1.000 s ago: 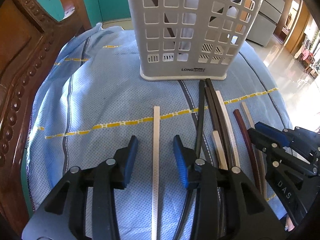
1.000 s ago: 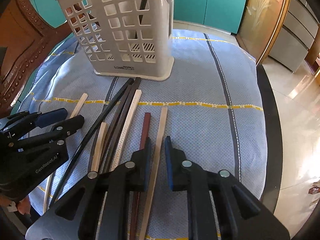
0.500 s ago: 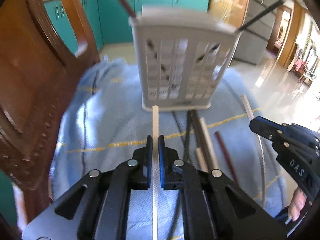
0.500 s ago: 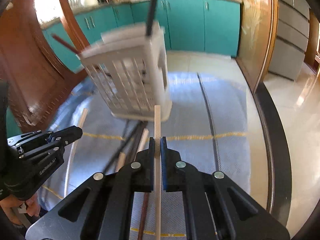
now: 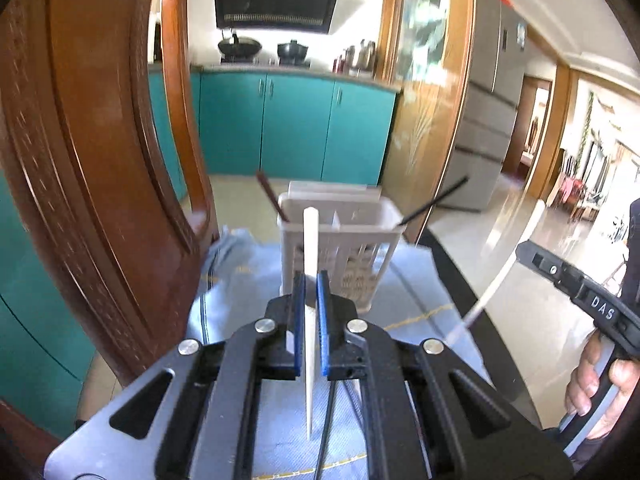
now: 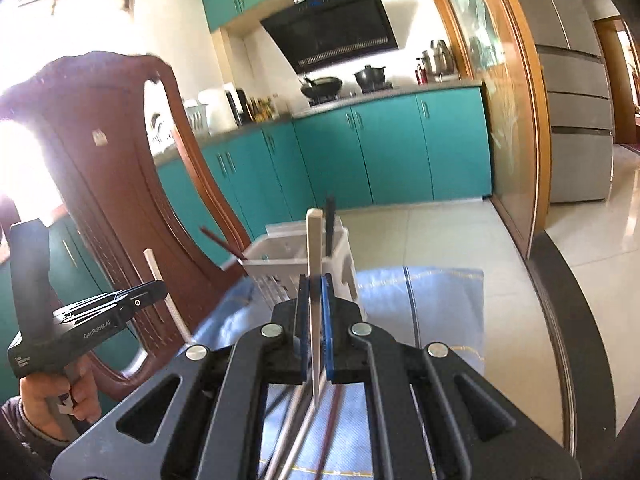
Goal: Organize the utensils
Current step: 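Lift both held chopsticks up and over the white basket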
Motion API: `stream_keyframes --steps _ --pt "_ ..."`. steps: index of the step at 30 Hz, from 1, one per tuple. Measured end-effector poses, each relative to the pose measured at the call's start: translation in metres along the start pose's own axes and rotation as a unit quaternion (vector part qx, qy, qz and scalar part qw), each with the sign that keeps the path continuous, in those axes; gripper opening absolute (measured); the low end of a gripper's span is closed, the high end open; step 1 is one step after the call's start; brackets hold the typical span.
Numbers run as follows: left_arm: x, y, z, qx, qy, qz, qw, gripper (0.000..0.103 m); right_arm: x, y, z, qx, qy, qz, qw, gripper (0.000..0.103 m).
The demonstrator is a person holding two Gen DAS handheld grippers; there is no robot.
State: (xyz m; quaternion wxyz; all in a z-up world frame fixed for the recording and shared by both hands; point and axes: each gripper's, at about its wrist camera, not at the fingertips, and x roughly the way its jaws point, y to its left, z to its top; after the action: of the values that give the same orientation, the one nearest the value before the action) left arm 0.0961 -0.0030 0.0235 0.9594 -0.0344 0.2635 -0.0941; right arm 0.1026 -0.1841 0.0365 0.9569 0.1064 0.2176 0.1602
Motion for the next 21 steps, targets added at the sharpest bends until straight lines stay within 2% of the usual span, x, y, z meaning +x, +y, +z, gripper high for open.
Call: stream_keyframes --steps 4,8,12,14,16,19,21 --pt "-0.011 -0.005 0.021 0.006 -0.019 -0.009 0.9998 0.007 -0.008 0.003 0.025 -0.004 -0.021 -0.003 1.000 0.007" --pt "-0.018 0.000 0.058 -0.006 -0.046 -0.021 0.9987 0.007 -0.014 0.011 0.057 0.007 -0.050 0.019 0.999 0.007" --pt "-0.026 0.009 0.101 -0.029 -0.100 -0.029 0.9942 0.007 -0.015 0.017 0.097 0.019 -0.103 0.023 0.994 0.007" --pt "-0.029 0.018 0.120 -0.056 -0.137 -0.032 0.9886 0.007 -0.012 0.013 0.116 0.051 -0.134 0.026 0.989 0.007" --pt "-0.025 0.026 0.131 -0.080 -0.163 -0.023 0.9831 0.007 -0.004 0.009 0.130 0.075 -0.153 0.023 0.985 0.007" --pt "-0.008 0.029 0.135 -0.093 -0.177 0.001 0.9797 0.007 0.016 0.007 0.143 0.098 -0.169 0.013 0.981 0.007" --pt "0.010 0.026 0.131 -0.091 -0.171 0.010 0.9810 0.007 0.035 0.008 0.145 0.092 -0.171 -0.010 0.981 0.007"
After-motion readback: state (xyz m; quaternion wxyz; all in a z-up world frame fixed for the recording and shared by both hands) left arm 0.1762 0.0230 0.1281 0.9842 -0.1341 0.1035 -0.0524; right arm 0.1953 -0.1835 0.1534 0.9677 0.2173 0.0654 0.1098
